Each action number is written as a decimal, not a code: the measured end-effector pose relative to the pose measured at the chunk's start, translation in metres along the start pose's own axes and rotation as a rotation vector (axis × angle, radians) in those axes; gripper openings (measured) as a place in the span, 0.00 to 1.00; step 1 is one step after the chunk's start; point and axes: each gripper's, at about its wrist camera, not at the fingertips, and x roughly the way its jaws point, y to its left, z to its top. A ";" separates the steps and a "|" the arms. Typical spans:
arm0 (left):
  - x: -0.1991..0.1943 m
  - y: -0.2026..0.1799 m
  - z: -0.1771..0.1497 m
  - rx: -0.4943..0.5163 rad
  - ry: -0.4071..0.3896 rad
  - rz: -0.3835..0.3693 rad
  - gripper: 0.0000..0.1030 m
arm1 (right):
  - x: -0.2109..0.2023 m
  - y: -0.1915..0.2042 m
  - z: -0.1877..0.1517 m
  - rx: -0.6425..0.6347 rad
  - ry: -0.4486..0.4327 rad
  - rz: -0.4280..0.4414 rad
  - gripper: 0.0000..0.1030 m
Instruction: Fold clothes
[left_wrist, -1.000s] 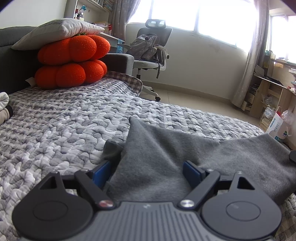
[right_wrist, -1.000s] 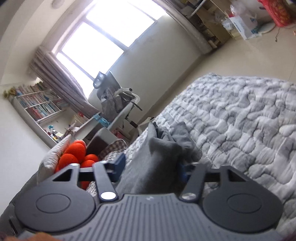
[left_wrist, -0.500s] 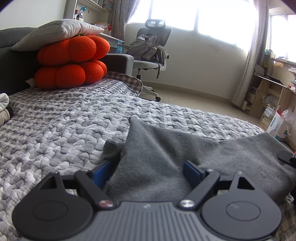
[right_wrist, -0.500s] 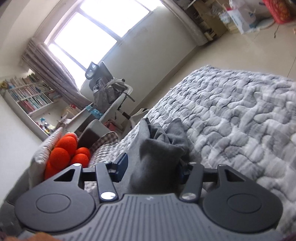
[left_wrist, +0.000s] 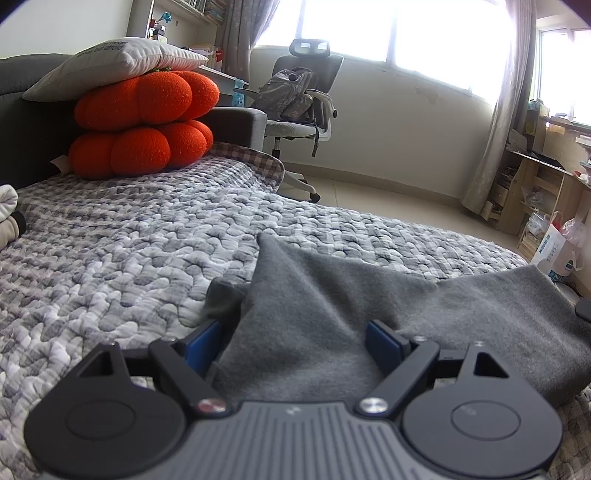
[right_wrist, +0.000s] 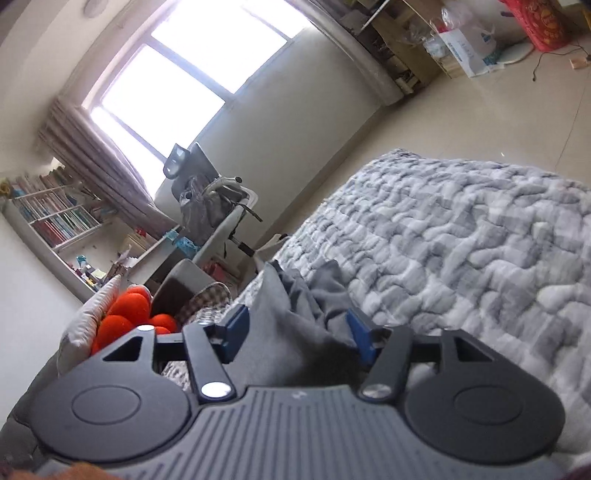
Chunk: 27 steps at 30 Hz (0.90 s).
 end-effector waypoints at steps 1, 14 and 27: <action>0.000 0.000 0.000 0.002 -0.001 0.001 0.84 | 0.003 0.004 -0.002 -0.027 0.002 0.002 0.63; -0.003 -0.004 0.000 0.031 -0.011 0.020 0.84 | 0.007 0.001 -0.009 -0.043 0.024 0.023 0.36; -0.002 -0.003 0.001 0.025 -0.003 0.011 0.84 | -0.007 0.007 -0.012 -0.086 -0.094 0.018 0.19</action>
